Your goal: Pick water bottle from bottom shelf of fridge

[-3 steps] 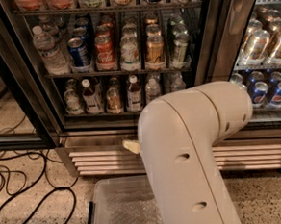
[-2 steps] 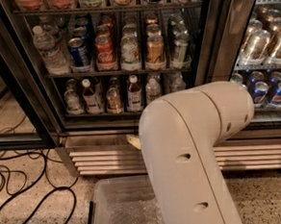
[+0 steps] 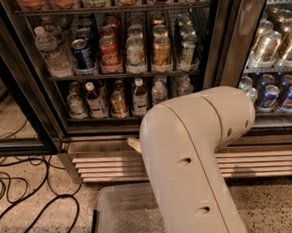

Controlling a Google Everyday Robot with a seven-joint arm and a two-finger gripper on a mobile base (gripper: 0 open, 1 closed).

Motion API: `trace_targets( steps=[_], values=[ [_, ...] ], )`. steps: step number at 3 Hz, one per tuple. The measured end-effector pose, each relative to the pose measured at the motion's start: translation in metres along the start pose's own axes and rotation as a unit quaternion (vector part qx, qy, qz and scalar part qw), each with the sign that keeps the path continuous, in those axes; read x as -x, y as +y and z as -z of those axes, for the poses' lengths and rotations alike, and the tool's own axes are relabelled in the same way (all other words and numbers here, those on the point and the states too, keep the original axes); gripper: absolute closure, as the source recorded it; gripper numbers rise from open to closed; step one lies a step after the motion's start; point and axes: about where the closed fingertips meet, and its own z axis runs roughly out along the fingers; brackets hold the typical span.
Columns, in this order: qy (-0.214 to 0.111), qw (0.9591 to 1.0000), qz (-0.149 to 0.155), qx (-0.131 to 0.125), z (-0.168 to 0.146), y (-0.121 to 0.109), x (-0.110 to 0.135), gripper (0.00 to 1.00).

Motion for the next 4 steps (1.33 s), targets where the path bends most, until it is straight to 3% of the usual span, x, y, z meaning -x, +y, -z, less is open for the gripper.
trace_targets(
  steps=[1,3,4],
  values=[
    [-0.056,0.9984,0.006,0.003,-0.005,0.004,0.029,0.00],
    [-0.117,0.9929,0.020,0.001,-0.004,0.002,0.064,0.00],
    [-0.142,0.9896,0.021,-0.008,-0.003,-0.005,0.082,0.07]
  ],
)
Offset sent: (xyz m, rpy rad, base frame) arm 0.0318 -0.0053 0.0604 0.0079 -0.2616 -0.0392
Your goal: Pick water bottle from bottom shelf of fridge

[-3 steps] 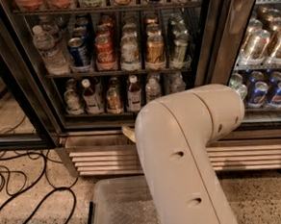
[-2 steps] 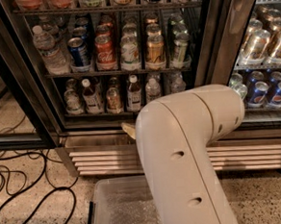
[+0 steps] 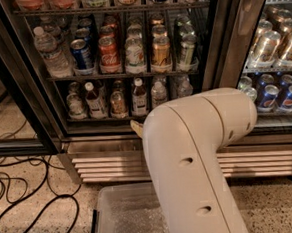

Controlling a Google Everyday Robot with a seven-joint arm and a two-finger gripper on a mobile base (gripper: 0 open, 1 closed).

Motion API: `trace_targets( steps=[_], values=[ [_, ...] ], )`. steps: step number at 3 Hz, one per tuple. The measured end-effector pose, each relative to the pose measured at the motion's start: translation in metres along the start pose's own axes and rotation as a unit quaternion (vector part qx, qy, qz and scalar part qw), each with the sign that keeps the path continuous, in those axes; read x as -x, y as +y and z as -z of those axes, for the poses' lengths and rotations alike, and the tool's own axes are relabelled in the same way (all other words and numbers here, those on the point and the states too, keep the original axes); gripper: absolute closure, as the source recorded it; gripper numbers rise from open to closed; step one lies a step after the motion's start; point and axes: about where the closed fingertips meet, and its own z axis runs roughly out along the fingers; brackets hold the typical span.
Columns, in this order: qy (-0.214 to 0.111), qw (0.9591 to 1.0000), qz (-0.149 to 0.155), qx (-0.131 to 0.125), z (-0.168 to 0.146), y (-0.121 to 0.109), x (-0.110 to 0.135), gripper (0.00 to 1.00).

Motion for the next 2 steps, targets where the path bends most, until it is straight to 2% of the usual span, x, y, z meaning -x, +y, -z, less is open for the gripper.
trace_targets(
  steps=[2],
  values=[
    [-0.033,0.9993,0.003,-0.017,-0.0080,-0.0147,0.0244,0.12]
  ],
)
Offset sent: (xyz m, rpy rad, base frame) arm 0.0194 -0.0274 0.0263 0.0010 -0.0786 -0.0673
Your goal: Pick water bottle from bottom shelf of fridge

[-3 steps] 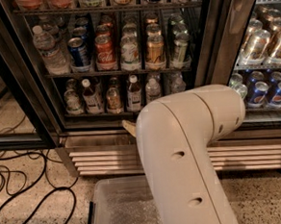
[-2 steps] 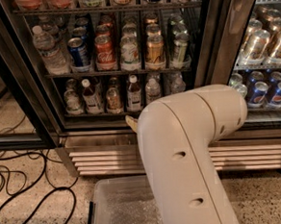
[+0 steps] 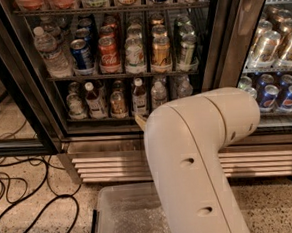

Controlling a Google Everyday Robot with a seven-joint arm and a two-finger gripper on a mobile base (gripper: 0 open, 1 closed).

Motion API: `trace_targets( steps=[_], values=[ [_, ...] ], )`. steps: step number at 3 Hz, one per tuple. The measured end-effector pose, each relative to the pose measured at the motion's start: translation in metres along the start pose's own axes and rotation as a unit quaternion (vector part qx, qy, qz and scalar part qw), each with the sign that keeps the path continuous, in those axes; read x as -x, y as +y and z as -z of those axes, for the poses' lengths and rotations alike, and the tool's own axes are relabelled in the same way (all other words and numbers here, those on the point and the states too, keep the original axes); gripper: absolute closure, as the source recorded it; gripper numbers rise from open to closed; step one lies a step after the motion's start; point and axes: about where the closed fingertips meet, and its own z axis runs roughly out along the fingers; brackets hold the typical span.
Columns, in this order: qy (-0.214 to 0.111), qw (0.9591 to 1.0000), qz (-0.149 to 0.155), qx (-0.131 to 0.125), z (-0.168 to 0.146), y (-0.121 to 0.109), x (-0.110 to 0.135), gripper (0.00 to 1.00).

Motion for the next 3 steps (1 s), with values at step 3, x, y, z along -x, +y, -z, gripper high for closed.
trace_targets(
  steps=[3],
  values=[
    [-0.015,0.9999,0.004,0.004,-0.0132,-0.0027,0.0118,0.25]
  ],
)
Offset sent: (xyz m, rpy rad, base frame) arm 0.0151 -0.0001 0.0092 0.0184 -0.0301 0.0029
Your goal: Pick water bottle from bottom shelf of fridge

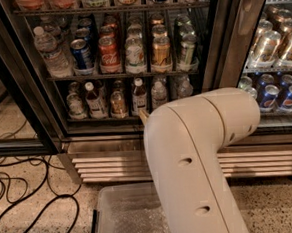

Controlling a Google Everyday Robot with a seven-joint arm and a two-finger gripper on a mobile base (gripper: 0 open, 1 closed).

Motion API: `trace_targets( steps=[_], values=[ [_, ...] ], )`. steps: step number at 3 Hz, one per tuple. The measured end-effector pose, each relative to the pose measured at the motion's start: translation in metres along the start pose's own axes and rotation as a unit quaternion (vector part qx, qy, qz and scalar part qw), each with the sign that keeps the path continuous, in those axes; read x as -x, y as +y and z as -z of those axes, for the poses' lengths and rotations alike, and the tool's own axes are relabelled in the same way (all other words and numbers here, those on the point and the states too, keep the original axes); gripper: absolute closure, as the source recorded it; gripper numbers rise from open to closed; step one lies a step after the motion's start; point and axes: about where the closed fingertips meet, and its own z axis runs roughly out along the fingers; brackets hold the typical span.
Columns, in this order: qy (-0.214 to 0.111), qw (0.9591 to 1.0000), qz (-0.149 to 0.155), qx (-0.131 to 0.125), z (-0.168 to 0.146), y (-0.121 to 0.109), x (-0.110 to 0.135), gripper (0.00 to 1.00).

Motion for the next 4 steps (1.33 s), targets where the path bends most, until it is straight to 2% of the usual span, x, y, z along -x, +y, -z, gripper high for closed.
trace_targets(
  steps=[2,4],
  values=[
    [0.003,0.9992,0.040,0.001,-0.008,-0.018,0.000,0.27],
    [-0.003,0.9984,0.056,-0.003,-0.024,-0.029,0.001,0.27]
  ],
)
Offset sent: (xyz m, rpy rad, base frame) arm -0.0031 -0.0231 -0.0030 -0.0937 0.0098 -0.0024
